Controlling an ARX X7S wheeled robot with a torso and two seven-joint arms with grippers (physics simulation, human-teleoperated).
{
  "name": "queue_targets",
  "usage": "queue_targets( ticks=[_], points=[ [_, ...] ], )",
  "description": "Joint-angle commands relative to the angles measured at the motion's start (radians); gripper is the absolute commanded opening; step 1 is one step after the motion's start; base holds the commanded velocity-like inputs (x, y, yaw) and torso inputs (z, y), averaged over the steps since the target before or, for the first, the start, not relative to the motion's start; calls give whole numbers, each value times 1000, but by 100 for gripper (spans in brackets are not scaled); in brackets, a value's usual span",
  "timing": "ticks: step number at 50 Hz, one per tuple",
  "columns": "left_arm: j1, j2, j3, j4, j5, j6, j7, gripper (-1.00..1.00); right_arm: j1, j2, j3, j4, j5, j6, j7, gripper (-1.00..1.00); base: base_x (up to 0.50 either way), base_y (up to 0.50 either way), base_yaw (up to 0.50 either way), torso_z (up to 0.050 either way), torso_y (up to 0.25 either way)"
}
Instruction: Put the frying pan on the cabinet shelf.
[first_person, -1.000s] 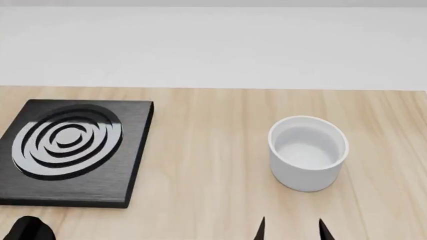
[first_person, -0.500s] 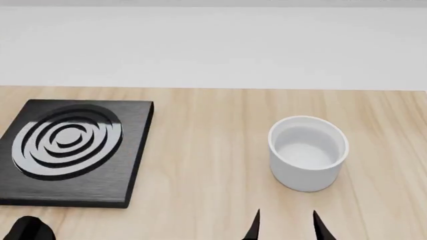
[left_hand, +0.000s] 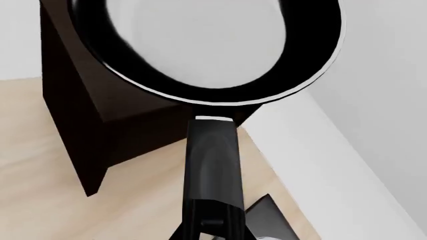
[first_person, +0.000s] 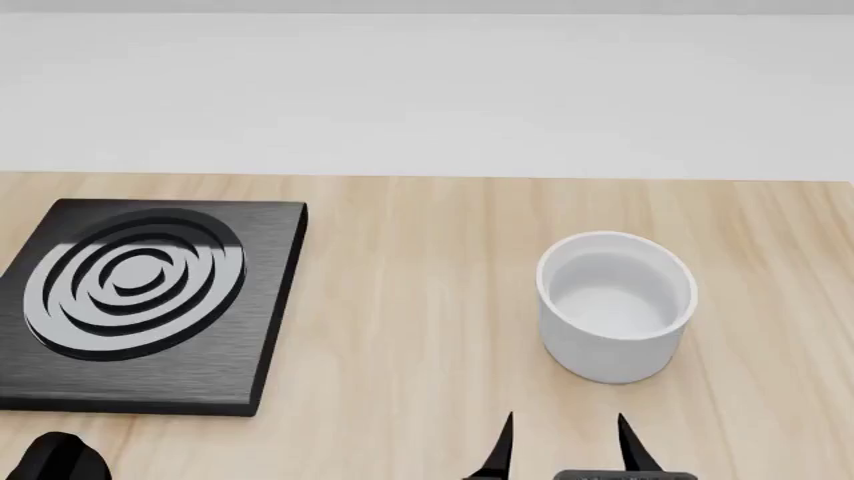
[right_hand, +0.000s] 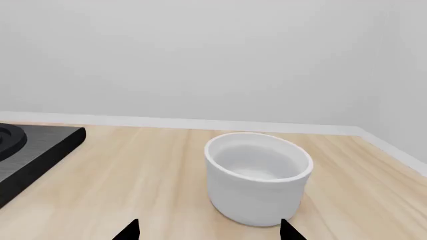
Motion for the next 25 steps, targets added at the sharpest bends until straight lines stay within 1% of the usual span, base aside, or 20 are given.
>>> queue_targets(
  ticks=[1,4,9,11,19,22,23,24,25],
  points=[
    [105,-37,-90,138,-70,33,-85,-100,6,-1,-6,12,0,-4,2,100,0,0,0,0,0],
    [179,-42,-147,245,-135,10,-175,-100,10,-3,-7,21,0,-9,1,100,0,0,0,0,3],
    [215,-47,-149,299,-155,-24,-215,-100,16,-5,-10,37,0,-18,-1,100,0,0,0,0,2],
    [162,-41,-95,193,-93,-3,-127,-100,19,-7,-11,46,0,-24,-2,100,0,0,0,5,0],
    [69,-18,33,-12,42,34,47,-100,44,-19,-13,110,-2,-55,-11,100,0,0,0,0,1],
    [44,-6,59,-45,67,50,110,-100,55,-23,-15,136,-3,-67,-15,100,0,0,0,0,3],
    [35,-2,62,-57,73,57,111,-100,59,-25,-15,144,-3,-72,-16,100,0,0,0,0,0],
    [20,0,106,-57,100,38,171,-100,61,-26,-16,150,-3,-75,-17,100,0,0,0,0,0],
    [17,6,86,-69,90,57,154,-100,64,-27,-16,158,-4,-79,-18,100,0,0,0,0,0]
  ],
)
